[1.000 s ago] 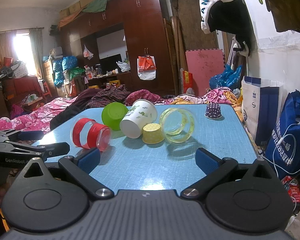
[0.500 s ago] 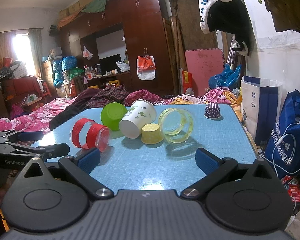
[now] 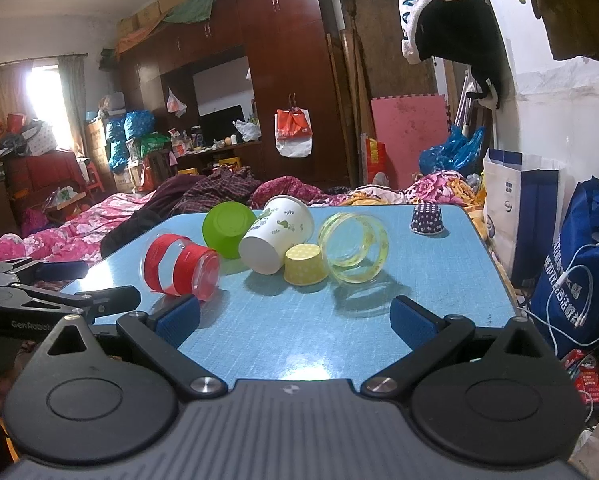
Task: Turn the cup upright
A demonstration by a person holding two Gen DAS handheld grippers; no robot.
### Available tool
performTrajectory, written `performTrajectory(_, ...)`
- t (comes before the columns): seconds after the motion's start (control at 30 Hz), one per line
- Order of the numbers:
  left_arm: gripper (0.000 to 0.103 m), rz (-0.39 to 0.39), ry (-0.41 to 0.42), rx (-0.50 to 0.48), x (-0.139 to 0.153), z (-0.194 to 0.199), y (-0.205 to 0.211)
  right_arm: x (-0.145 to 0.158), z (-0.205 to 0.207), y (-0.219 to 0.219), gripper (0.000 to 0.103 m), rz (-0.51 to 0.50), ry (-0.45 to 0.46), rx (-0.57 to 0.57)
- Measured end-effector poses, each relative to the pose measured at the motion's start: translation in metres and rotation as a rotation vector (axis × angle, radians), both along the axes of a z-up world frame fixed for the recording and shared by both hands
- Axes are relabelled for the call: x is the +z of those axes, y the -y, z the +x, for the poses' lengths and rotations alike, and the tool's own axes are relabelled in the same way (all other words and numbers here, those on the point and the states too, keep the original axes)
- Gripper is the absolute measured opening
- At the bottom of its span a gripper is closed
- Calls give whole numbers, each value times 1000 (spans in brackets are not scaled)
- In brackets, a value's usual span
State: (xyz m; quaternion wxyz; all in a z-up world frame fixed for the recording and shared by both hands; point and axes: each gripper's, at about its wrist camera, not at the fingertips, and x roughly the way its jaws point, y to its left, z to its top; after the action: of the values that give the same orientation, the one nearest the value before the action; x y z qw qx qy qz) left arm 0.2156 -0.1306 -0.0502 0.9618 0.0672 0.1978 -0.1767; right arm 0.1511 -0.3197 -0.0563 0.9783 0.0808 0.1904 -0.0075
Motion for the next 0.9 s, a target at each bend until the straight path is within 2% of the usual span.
performTrajectory(0.2,103,0,-3,8,0,3,-2,0,2,-1,102,8,-6,6)
performTrajectory(0.4,103,-29,-13,12,4,13,-8,14,16,2,102,29,-19,-7)
performTrajectory(0.6,103,-13,-40,-14,35,46,17,7,16,11,102,24,-46,-29)
performTrajectory(0.73,103,58,-122,-51,49,85,57,1,14,23,102,46,-59,-42)
performTrajectory(0.9,103,159,-231,-3,42,127,101,0,7,33,102,70,-54,-49)
